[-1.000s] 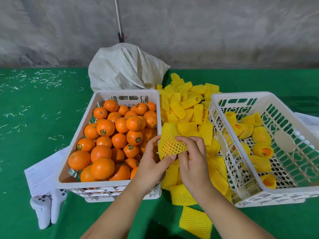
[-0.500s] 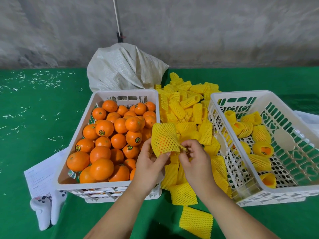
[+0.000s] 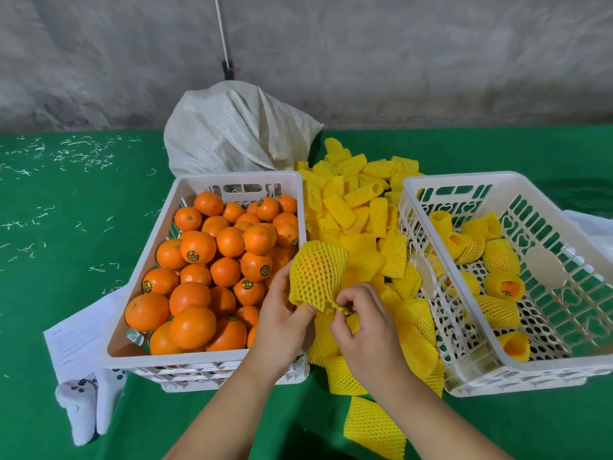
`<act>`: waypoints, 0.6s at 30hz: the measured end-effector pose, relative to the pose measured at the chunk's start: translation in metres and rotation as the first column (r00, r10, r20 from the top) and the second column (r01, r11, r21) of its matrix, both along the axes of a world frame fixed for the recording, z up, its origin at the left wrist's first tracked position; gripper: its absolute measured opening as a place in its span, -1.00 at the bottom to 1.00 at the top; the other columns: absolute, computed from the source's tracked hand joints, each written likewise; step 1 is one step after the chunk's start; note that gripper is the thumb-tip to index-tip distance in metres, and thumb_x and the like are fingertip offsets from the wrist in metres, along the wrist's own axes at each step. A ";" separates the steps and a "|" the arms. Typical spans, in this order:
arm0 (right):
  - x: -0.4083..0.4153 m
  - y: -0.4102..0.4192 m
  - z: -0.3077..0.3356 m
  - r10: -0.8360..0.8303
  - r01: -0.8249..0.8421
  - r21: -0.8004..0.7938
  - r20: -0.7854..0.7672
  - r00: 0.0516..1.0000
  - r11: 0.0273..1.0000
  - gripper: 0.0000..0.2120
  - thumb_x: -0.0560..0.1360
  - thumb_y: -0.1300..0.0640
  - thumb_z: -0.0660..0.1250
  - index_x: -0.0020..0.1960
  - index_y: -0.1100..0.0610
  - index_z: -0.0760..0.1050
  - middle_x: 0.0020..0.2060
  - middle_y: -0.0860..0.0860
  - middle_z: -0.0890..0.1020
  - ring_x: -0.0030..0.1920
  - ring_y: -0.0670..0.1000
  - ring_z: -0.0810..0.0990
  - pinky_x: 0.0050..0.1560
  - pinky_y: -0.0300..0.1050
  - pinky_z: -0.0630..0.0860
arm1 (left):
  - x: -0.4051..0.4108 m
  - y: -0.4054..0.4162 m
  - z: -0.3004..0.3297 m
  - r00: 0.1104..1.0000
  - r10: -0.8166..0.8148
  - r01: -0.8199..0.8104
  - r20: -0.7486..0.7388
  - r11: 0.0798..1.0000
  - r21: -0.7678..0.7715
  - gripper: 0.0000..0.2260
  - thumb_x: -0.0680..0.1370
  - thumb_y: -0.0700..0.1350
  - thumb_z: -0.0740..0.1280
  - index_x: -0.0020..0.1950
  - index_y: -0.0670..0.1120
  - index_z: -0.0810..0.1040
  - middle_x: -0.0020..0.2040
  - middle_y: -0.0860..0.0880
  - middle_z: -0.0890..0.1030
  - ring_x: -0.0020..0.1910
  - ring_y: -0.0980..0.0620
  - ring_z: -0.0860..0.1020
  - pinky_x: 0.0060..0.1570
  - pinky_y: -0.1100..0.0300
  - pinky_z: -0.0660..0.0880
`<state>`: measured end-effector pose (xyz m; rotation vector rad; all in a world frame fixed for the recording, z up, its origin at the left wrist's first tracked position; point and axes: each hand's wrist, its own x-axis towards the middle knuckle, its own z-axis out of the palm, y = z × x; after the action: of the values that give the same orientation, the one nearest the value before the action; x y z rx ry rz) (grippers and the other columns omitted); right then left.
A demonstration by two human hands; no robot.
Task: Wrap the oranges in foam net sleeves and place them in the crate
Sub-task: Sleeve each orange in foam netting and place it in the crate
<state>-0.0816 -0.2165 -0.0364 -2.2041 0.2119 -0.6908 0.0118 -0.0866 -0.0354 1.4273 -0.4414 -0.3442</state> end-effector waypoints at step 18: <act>-0.005 -0.132 0.010 -0.301 0.323 0.836 -0.200 0.932 0.443 -0.23 0.39 0.02 0.55 0.51 -0.08 0.31 0.26 0.11 0.60 0.11 0.17 0.67 -0.06 -0.02 0.65 | 0.020 -0.003 -0.012 0.909 -0.075 -0.080 0.410 0.933 0.350 -0.59 0.64 -0.07 0.41 0.47 0.17 0.46 0.32 0.12 0.55 0.23 0.09 0.55 0.19 0.15 0.55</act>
<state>-0.0864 -0.3485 -0.0267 -1.1715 0.8190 -0.5625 0.0315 -0.0893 -0.0476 1.8727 -0.7540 -0.1131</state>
